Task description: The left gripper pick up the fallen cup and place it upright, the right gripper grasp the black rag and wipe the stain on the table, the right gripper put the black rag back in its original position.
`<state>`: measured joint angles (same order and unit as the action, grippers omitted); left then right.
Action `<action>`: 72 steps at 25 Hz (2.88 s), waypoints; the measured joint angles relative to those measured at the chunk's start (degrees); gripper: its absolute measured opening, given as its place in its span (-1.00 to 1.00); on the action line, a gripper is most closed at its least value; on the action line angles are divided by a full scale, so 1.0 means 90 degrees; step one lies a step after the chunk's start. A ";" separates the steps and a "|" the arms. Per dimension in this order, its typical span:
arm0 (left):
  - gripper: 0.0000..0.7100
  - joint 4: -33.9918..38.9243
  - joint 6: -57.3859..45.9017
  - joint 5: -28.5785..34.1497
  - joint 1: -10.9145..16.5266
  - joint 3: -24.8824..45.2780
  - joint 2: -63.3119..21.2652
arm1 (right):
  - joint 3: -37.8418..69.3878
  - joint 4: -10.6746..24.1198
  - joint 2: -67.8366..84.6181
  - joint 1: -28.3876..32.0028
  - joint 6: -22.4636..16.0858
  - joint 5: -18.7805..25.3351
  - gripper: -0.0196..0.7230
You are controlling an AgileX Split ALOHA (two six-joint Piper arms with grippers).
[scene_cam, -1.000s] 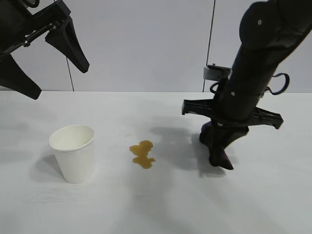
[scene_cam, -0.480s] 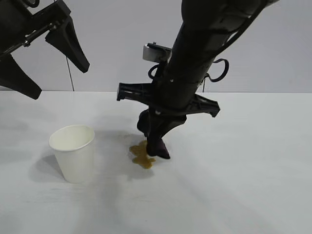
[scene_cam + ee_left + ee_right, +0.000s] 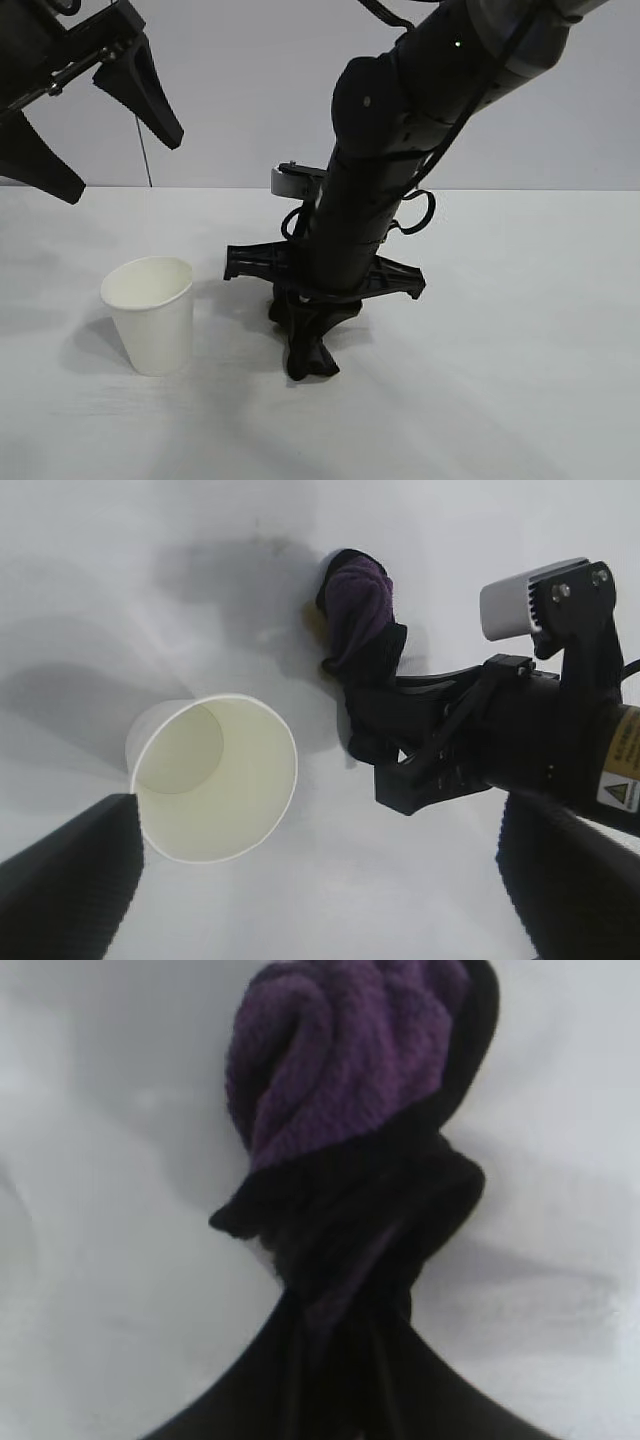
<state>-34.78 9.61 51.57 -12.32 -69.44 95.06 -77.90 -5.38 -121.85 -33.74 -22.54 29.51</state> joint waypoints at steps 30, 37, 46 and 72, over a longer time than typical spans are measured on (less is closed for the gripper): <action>0.95 0.0000 -0.0007 0.0055 0.0000 0.0000 0.0000 | -0.1017 0.0865 -0.0453 -0.0433 -0.0553 0.0809 -0.76; 0.95 0.0000 -0.0007 0.0055 0.0000 0.0000 0.0000 | -0.1019 0.1127 -0.0413 0.0239 -0.0553 0.1355 -0.76; 0.95 0.0000 -0.0007 0.0055 0.0000 0.0000 0.0000 | -0.1012 0.0638 -0.0060 0.0239 0.0072 0.2232 0.40; 0.95 0.0000 -0.0007 0.0050 0.0000 0.0000 0.0000 | -0.0277 -0.0170 0.2324 0.1690 0.0805 0.2967 0.64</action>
<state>-34.78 9.55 52.02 -12.32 -69.44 95.06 -80.39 -6.91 -100.94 -18.54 -15.29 56.22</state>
